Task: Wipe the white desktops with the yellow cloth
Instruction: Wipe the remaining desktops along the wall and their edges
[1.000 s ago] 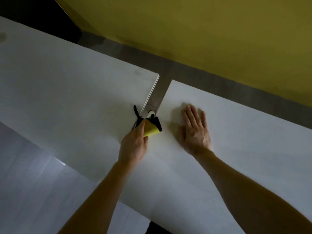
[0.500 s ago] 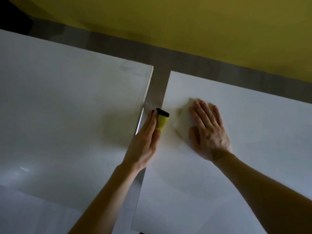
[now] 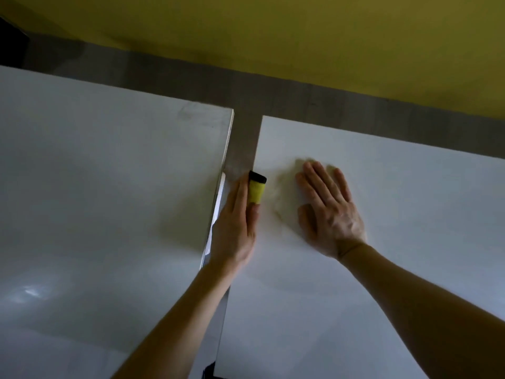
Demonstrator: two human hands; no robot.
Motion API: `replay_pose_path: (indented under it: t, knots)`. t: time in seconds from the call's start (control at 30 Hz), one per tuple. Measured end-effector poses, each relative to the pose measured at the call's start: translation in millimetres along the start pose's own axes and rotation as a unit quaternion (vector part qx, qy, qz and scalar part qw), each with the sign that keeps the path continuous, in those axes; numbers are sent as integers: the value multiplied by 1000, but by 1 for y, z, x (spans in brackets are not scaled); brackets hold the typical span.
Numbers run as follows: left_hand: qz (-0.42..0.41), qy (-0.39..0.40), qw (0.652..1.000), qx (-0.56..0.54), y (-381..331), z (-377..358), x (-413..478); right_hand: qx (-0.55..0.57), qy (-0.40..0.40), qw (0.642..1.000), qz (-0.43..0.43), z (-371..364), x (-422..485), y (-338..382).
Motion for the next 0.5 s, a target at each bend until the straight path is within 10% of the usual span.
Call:
replay_pose_path:
  t: [0.23, 0.5]
  knots:
    - [-20, -50, 991, 119, -17, -20, 138, 3, -6, 1000, 2, 3, 1, -3]
    - [11, -15, 999, 49, 0, 1, 12, 7, -6, 1000, -4, 2, 4, -1]
Point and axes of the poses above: each hand's wrist, its own x-axis towards the middle knuckle, its own z-axis out of the back of the hand, y = z × x, the point moved 7 cm from there along x, towards the middle knuckle, and after that the axes turned 11 degrees about -x, right-handed, at the moved point
